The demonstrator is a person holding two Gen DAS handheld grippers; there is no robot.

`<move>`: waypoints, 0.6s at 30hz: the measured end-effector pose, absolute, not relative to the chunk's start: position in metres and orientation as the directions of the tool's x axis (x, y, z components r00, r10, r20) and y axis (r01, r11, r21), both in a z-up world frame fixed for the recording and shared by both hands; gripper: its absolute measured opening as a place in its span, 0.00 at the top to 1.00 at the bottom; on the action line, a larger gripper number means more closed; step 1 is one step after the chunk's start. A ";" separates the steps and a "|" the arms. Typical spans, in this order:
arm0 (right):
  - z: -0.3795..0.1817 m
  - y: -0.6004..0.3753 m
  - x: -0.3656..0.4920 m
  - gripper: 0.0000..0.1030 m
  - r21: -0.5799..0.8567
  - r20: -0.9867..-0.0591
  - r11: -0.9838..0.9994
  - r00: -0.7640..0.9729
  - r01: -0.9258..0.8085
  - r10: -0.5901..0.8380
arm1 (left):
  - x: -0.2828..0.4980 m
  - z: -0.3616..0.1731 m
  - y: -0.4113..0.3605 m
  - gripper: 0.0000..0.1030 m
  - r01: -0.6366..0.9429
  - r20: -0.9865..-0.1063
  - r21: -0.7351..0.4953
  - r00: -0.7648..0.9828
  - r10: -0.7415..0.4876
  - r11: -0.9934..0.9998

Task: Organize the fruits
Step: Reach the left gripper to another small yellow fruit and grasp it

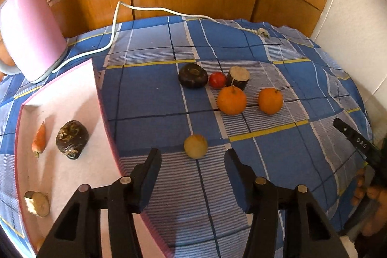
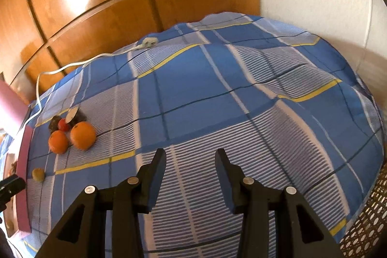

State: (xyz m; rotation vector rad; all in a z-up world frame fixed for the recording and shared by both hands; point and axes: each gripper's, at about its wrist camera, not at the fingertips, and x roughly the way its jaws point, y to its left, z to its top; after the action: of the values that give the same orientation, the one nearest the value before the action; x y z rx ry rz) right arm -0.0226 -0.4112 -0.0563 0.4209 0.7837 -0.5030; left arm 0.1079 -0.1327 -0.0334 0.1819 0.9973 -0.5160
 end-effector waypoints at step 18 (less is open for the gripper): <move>-0.066 -0.429 -0.028 0.59 0.109 -0.757 0.742 0.539 0.662 -0.370 | 0.124 -0.057 -0.159 0.65 0.491 -0.858 -0.052 0.424 -0.291 0.870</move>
State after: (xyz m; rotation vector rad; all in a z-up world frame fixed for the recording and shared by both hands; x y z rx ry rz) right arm -0.0279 -0.4290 -0.0660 0.4113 0.7854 -0.6339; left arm 0.1242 -0.1589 -0.0568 0.2193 1.0232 -0.4937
